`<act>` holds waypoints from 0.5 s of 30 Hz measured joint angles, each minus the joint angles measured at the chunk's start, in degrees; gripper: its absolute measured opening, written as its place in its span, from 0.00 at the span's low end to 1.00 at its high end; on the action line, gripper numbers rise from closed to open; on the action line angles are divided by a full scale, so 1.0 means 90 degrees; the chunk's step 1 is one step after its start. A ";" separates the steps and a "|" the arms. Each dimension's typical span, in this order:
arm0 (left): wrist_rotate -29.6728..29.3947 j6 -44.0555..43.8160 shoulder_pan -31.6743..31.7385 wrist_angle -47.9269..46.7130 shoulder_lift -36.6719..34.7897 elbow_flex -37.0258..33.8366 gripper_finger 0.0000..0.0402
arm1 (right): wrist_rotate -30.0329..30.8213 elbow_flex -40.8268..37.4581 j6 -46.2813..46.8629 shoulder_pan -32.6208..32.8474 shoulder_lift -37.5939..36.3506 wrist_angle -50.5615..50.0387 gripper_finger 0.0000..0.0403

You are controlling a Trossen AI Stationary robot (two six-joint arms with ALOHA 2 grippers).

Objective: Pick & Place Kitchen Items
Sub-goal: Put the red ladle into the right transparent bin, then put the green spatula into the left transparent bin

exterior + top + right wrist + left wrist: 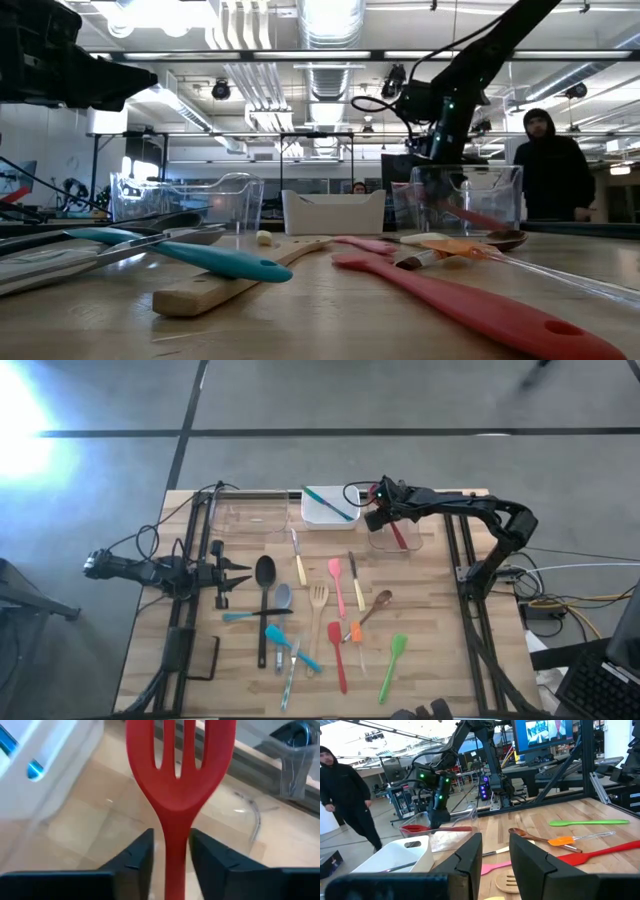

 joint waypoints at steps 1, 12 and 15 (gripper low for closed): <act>0.0000 0.0002 0.0001 0.0000 0.0001 0.0000 0.25 | -0.0003 0.0015 -0.0005 0.0000 0.0000 0.0013 0.34; 0.0000 0.0009 0.0001 0.0000 0.0000 0.0000 0.25 | -0.0406 0.0402 -0.0117 0.0002 0.0002 -0.0096 0.54; 0.0000 0.0009 0.0001 0.0000 0.0000 0.0000 0.25 | -0.0432 0.0590 -0.0137 0.0005 0.0002 -0.0393 0.55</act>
